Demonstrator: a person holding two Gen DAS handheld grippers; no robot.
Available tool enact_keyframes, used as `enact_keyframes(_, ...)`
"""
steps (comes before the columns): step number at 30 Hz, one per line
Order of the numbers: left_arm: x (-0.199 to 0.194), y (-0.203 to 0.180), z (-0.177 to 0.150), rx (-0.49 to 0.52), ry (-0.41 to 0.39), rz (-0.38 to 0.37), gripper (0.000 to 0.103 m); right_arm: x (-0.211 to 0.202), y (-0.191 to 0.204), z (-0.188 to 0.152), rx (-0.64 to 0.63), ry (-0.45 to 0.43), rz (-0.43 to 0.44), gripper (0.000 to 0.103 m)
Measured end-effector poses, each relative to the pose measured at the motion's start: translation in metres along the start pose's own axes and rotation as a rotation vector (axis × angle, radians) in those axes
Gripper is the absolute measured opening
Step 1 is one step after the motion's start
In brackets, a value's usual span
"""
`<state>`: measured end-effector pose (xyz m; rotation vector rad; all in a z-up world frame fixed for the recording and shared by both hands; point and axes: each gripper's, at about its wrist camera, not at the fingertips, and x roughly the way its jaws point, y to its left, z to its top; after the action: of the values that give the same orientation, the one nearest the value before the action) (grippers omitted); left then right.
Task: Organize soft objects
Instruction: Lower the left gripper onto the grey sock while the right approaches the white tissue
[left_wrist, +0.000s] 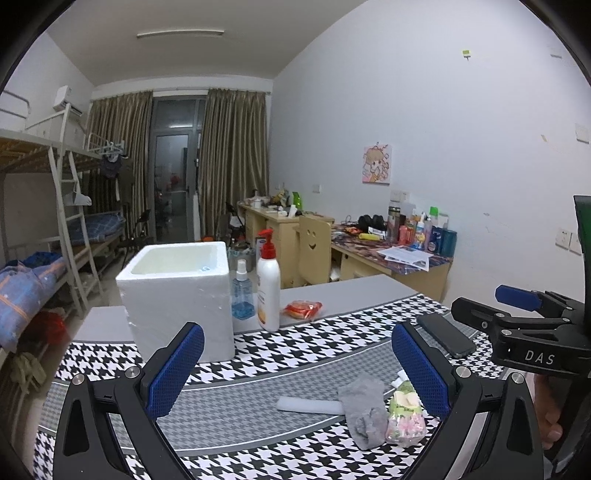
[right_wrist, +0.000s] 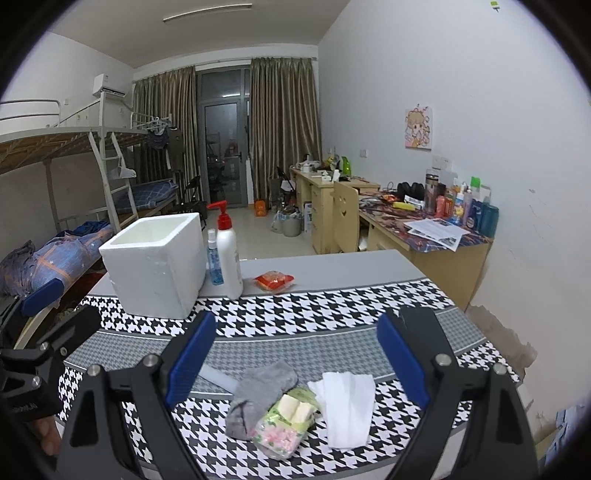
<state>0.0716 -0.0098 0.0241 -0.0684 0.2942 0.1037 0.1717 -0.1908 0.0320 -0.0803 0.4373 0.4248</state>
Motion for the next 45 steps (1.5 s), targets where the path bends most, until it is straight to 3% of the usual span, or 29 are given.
enact_keyframes(22, 0.036, -0.026, -0.023, 0.024, 0.093, -0.047, 0.102, 0.012, -0.029, -0.033, 0.036, 0.055, -0.048, 0.092)
enact_keyframes(45, 0.089, -0.038, -0.055, 0.025, 0.264, -0.056, 0.102, 0.051, -0.06, -0.065, 0.103, 0.174, -0.054, 0.092)
